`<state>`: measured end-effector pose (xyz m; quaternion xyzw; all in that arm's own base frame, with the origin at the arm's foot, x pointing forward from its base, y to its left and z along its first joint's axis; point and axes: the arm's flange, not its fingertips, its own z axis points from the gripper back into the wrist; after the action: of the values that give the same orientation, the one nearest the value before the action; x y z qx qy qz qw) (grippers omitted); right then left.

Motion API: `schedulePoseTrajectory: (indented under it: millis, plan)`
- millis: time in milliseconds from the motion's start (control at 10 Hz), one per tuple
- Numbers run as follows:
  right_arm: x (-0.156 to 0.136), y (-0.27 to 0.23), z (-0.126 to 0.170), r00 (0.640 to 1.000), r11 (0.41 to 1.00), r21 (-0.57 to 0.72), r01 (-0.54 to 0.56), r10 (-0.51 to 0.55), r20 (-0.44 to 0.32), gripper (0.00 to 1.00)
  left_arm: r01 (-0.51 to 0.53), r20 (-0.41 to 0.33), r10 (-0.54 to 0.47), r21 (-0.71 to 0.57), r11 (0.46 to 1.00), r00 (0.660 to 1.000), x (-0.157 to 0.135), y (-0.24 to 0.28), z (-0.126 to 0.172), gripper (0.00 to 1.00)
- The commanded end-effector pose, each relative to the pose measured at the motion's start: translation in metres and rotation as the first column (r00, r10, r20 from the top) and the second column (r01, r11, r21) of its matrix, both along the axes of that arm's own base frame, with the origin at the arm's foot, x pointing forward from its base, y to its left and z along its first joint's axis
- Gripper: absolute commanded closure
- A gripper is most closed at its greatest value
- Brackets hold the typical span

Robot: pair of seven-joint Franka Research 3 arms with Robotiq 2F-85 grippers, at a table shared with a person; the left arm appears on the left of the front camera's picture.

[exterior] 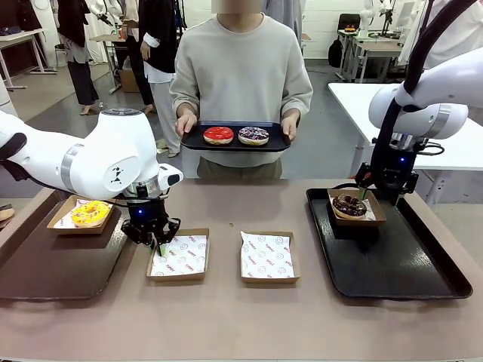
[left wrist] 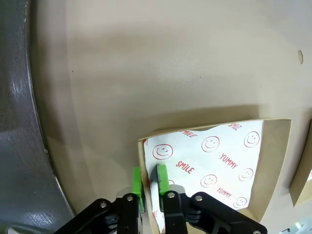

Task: Individually package the donuts and arrange them on the tray.
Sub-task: Place the picked Paper togo box on the Handle tray while simultaneously picking up another Paper togo box from the table with the other hand.

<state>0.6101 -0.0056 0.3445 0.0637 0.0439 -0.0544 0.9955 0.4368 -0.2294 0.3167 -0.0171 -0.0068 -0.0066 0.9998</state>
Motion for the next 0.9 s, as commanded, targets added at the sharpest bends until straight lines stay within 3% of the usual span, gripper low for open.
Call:
schedulePoseTrajectory:
  millis: [0, 500, 800]
  plan:
    - [0.004, 0.005, 0.003, 1.0, 0.999, -0.037, 0.011, -0.012, -0.011, 0.0, -0.031, 0.003, 0.031, 0.012, 0.999, 1.0, 0.002, -0.005, -0.001, 1.0]
    - [-0.007, 0.005, 0.019, 1.0, 1.0, 0.025, 0.0, 0.0, -0.013, 0.0, -0.029, -0.008, 0.029, 0.013, 1.0, 1.0, 0.001, -0.004, 0.003, 1.0]
    - [-0.039, 0.018, 0.057, 0.998, 0.982, 0.174, -0.066, 0.065, 0.015, 0.0, -0.035, 0.018, 0.036, -0.031, 0.999, 0.999, 0.005, 0.004, 0.049, 1.0]
